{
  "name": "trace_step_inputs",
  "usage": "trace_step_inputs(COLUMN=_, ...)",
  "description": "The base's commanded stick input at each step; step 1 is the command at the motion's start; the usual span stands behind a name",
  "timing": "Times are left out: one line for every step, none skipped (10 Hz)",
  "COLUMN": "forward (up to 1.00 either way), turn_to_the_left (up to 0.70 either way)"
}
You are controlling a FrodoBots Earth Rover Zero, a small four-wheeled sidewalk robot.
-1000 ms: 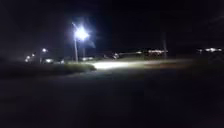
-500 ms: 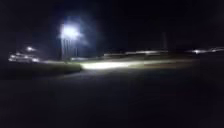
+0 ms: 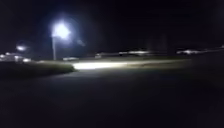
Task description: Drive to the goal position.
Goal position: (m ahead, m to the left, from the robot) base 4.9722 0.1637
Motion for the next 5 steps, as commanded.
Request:
trace_step_inputs(forward=0.00, turn_to_the_left=0.00)
trace_step_inputs(forward=0.00, turn_to_the_left=0.00)
trace_step_inputs(forward=0.00, turn_to_the_left=0.00)
trace_step_inputs(forward=0.00, turn_to_the_left=0.00)
trace_step_inputs(forward=0.00, turn_to_the_left=0.00)
